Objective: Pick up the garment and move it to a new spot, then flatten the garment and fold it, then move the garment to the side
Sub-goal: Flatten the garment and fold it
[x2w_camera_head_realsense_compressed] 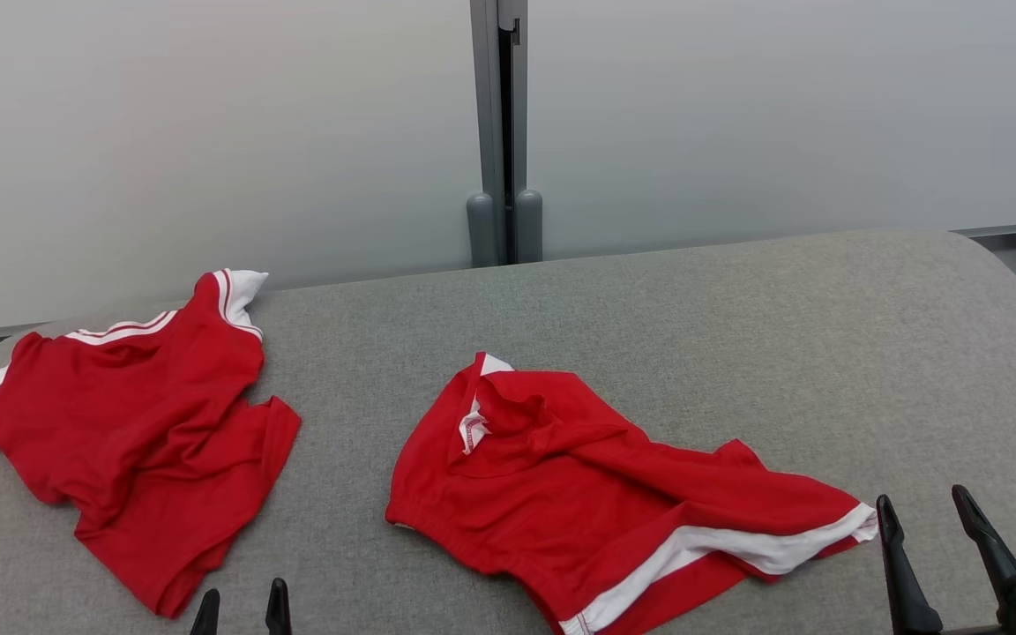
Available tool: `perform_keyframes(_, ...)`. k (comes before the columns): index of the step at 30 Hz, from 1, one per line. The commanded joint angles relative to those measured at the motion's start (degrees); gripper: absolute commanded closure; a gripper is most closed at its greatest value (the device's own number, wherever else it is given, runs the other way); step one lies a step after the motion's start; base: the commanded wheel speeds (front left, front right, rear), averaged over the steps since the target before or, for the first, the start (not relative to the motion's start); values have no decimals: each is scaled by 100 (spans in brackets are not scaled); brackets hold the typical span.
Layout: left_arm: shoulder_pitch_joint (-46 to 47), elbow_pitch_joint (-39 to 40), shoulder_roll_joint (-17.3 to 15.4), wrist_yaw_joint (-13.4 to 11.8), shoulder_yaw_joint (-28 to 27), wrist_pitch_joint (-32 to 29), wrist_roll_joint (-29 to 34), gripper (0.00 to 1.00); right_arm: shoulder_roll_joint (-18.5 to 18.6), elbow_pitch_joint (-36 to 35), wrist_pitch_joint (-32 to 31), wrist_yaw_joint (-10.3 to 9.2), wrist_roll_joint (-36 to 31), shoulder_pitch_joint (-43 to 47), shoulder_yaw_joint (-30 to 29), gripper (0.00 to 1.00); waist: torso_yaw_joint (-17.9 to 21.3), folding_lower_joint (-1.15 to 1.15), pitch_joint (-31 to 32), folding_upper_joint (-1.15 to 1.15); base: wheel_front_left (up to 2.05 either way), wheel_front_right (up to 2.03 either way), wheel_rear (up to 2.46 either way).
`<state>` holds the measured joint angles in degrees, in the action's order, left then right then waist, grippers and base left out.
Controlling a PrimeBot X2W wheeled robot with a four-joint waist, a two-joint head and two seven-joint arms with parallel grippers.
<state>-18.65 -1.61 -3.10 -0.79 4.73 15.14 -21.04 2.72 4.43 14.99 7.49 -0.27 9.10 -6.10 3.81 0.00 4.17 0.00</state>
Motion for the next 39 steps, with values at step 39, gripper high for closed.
perform_keyframes(39,1042,69,-141,823,2575,-2309,-1268,0,1272,2654,-366,0,123,-1779,823,0,111,0,-1263,0,0,0,0)
